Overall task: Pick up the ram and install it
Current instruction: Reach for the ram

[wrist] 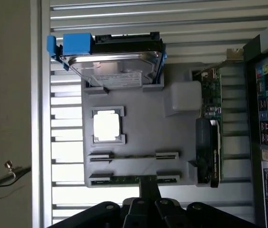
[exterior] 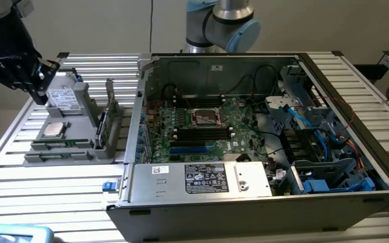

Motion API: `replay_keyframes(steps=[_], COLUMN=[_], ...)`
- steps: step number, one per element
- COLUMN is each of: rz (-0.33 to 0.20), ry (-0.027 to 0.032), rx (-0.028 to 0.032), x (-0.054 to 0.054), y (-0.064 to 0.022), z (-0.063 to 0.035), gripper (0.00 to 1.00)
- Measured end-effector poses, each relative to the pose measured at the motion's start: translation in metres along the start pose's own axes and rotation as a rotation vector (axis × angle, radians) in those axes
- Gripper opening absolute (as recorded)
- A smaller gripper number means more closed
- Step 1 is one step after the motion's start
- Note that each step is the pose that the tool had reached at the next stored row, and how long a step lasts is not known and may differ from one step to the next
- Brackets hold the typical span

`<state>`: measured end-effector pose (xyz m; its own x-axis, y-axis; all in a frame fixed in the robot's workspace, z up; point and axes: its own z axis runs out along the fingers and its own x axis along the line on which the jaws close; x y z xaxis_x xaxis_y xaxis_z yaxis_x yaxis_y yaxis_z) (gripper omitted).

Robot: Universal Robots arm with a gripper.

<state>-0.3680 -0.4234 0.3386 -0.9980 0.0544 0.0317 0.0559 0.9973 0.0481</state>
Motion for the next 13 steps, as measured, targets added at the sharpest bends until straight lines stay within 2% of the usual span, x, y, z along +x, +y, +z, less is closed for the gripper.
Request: replay_keyframes(steps=[13], rz=[0.0], ry=[-0.0001], rx=[0.0], x=[-0.0002], y=[-0.0004], z=[0.006], gripper=[0.11])
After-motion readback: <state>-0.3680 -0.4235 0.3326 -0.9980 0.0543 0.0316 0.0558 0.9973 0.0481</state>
